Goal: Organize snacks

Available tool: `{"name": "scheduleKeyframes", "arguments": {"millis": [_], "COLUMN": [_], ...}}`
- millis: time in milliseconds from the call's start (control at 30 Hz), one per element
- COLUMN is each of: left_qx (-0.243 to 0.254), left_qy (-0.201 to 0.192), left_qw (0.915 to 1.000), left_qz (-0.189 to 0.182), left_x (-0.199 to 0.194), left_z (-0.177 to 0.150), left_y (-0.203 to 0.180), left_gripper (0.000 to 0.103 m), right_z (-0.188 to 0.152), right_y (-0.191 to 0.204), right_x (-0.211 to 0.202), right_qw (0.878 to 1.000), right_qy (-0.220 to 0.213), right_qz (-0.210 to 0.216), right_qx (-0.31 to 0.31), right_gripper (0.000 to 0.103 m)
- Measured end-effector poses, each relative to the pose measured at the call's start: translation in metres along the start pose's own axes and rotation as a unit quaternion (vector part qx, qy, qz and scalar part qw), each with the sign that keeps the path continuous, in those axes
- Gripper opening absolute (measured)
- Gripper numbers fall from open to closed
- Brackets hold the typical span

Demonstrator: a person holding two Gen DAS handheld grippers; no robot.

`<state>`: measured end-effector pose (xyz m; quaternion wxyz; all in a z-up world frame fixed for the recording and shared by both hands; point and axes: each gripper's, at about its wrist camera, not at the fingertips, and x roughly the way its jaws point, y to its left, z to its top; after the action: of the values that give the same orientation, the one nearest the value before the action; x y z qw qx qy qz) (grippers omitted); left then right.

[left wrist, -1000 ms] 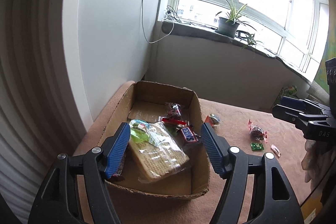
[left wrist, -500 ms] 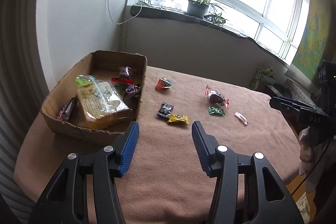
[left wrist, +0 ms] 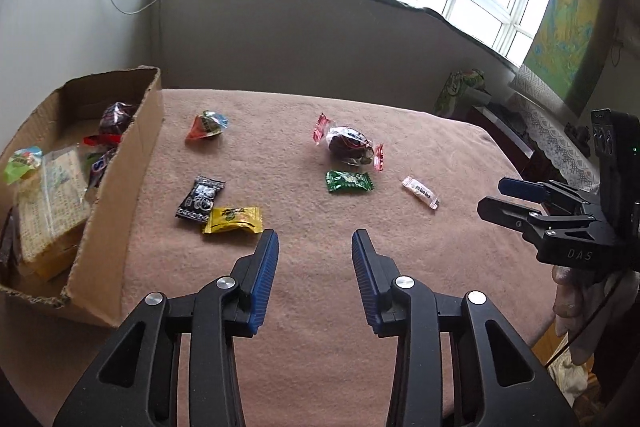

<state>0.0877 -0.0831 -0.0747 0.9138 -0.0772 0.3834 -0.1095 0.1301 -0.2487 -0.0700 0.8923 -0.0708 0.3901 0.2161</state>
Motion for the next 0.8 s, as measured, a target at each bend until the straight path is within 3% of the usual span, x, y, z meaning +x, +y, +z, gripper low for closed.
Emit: {"name": "scheduleKeyframes", "arguments": {"millis": [167,467,800], "left_qx": [0.025,0.075,0.06], "left_qy": [0.023,0.057,0.109], "left_qw": [0.9993,0.9951,0.9885], "left_qz": [-0.014,-0.029,-0.086], "left_x": [0.034,0.082,0.113], "left_z": [0.022,0.048,0.055], "left_y": [-0.012,-0.027,-0.02], "left_gripper": [0.036,0.037,0.036], "right_z": [0.007,0.017,0.018], "right_y": [-0.012,-0.023,-0.032], "right_x": [0.029,0.063,0.077], "right_qw": [1.0,0.998,0.997], "right_qy": [0.026,0.05,0.062], "right_qz": [0.01,0.028,0.037], "right_qx": [-0.001,-0.006,-0.002], "right_gripper": [0.065,0.065,0.063]}}
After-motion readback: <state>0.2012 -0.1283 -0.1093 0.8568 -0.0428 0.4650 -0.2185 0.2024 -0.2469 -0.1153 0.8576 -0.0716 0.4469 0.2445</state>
